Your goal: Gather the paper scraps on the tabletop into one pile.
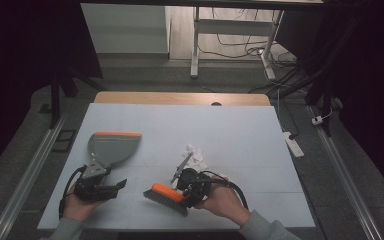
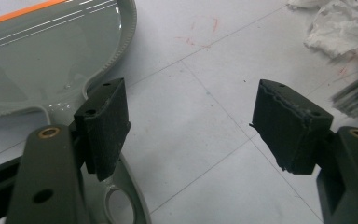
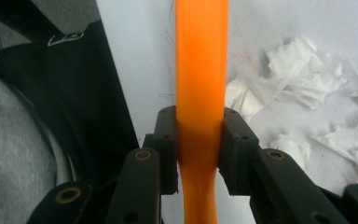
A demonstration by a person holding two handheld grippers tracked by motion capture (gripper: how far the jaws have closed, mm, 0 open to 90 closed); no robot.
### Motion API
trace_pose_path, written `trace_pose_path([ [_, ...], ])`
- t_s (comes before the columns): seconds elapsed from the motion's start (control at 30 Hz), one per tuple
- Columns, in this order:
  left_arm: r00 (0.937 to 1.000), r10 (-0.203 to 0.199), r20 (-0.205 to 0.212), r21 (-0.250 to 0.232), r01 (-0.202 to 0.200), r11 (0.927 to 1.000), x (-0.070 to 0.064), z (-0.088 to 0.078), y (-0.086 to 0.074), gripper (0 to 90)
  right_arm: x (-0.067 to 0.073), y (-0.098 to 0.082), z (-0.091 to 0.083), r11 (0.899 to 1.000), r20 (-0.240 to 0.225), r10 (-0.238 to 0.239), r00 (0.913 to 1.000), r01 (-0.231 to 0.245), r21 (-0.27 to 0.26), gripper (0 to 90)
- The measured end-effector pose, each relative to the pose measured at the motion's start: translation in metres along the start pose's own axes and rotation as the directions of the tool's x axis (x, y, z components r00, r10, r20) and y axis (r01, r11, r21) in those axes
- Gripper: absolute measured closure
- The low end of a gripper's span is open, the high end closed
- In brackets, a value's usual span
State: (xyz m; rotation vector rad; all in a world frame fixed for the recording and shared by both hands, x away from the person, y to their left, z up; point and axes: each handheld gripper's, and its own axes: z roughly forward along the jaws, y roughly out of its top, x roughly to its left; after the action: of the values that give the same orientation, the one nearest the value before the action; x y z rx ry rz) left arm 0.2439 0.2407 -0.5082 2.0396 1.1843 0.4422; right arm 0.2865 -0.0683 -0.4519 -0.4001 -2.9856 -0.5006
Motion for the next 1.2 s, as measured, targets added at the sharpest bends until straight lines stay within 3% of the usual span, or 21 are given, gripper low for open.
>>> trace_pose_path([
  [0.37, 1.0, 0.002, 0.002, 0.005, -0.002, 1.0, 0.0, 0.001, 0.0, 27.5, -0.019, 0.002, -0.003, 0.999, 0.071, 0.028, 0.9971, -0.03, 0.029, 70.9],
  [0.73, 1.0, 0.001, 0.002, 0.007, -0.001, 1.0, 0.0, 0.001, -0.001, 27.5, -0.067, 0.0, -0.015, 0.993, 0.195, 0.109, 0.9748, -0.116, 0.028, 70.9],
  [0.83, 1.0, 0.001, 0.001, 0.006, -0.001, 1.0, 0.0, 0.001, -0.001, 27.5, -0.074, -0.001, -0.021, 0.993, 0.195, 0.114, 0.9743, -0.117, 0.003, 70.9],
  [0.93, 1.0, 0.0, 0.001, 0.007, 0.0, 1.0, 0.001, 0.002, -0.001, 27.5, -0.073, -0.005, -0.034, 0.992, 0.166, 0.118, 0.9791, -0.107, -0.069, 70.9],
  [1.07, 1.0, 0.006, -0.001, 0.01, -0.006, 0.9999, 0.0, 0.002, -0.001, 27.5, -0.066, -0.012, -0.055, 0.986, 0.192, 0.121, 0.9739, -0.096, -0.135, 70.8],
  [1.2, 1.0, 0.002, -0.002, 0.006, -0.002, 1.0, -0.001, 0.001, -0.001, 27.5, -0.063, -0.022, -0.072, 0.983, 0.198, 0.124, 0.9722, -0.094, -0.155, 70.9],
])
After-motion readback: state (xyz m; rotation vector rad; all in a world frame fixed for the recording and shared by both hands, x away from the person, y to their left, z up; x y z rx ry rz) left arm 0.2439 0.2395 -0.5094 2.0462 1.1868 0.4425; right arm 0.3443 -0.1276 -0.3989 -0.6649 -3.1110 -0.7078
